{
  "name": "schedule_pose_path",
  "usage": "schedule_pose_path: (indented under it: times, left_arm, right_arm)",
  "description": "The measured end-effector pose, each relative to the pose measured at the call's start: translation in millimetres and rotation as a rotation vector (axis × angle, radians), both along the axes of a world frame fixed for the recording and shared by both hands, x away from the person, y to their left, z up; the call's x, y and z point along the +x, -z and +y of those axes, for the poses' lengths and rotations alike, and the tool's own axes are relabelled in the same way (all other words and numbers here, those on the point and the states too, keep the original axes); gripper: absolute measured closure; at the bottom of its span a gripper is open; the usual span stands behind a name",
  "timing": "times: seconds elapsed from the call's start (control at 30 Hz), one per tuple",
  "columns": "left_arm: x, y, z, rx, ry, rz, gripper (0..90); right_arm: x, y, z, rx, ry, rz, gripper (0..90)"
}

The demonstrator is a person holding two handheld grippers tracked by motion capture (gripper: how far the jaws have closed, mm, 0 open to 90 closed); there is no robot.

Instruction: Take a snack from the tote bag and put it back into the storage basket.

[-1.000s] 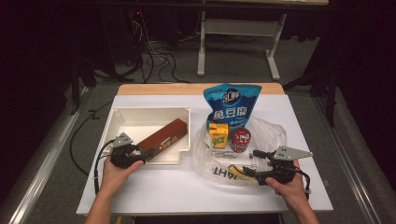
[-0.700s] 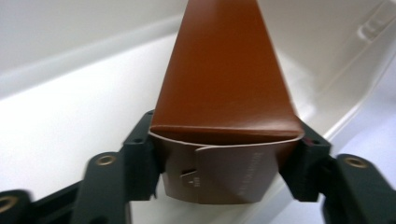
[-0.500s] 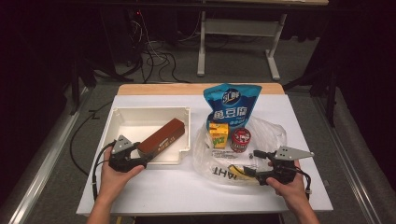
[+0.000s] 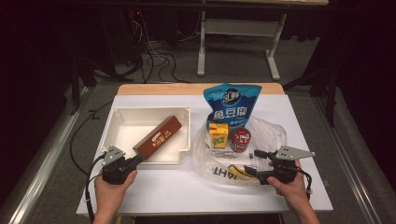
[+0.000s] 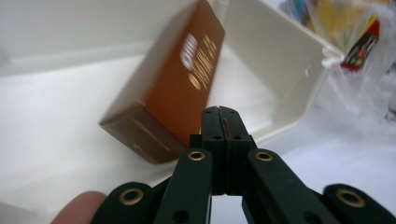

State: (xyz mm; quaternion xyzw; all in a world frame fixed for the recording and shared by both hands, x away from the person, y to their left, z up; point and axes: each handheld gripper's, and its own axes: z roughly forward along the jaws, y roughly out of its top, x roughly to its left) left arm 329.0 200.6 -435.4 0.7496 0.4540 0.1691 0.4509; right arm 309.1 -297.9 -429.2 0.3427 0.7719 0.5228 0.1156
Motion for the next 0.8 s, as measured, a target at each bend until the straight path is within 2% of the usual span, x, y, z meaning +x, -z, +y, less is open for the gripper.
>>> schedule_pose_path:
  times: [0.03, 0.1, 0.2, 0.27, 0.4, 0.5, 0.6, 0.67, 0.8]
  left_arm:
    - [1.0, 1.8, -2.3, 0.021, 0.001, 0.010, 90.0]
    - [4.3, 5.9, -5.0, 0.033, -0.010, 0.038, 90.0]
    - [8.4, 9.8, -4.4, 0.022, -0.046, 0.058, 90.0]
    - [9.7, 9.4, -2.2, 0.001, -0.061, 0.055, 90.0]
    - [15.3, 8.3, 2.5, -0.039, -0.145, 0.018, 86.5]
    - [29.0, 9.7, 2.1, -0.061, -0.208, 0.002, 86.2]
    - [38.7, 11.1, -2.8, -0.024, -0.240, -0.009, 88.6]
    - [44.9, 13.0, -6.4, 0.022, -0.246, -0.010, 89.9]
    - [49.2, 14.0, -5.0, 0.027, -0.277, -0.011, 90.0]
  right_arm:
    - [0.1, 0.2, 0.3, -0.001, 0.000, 0.002, 19.6]
    - [0.1, 0.3, 0.8, -0.001, -0.002, 0.002, 19.7]
    - [0.2, 0.4, 1.2, -0.003, -0.003, 0.003, 19.9]
    - [0.2, 0.4, 1.0, -0.003, -0.002, 0.002, 19.9]
    - [1.0, 1.2, 0.8, -0.004, -0.003, 0.003, 20.2]
    - [1.4, 1.9, 2.2, -0.004, -0.003, 0.010, 20.5]
    - [0.6, 1.6, 3.9, -0.009, -0.006, 0.004, 20.5]
    - [0.2, 1.2, 3.4, -0.010, -0.004, 0.004, 20.5]
    - [1.4, 2.4, 0.6, 0.000, 0.010, 0.010, 20.7]
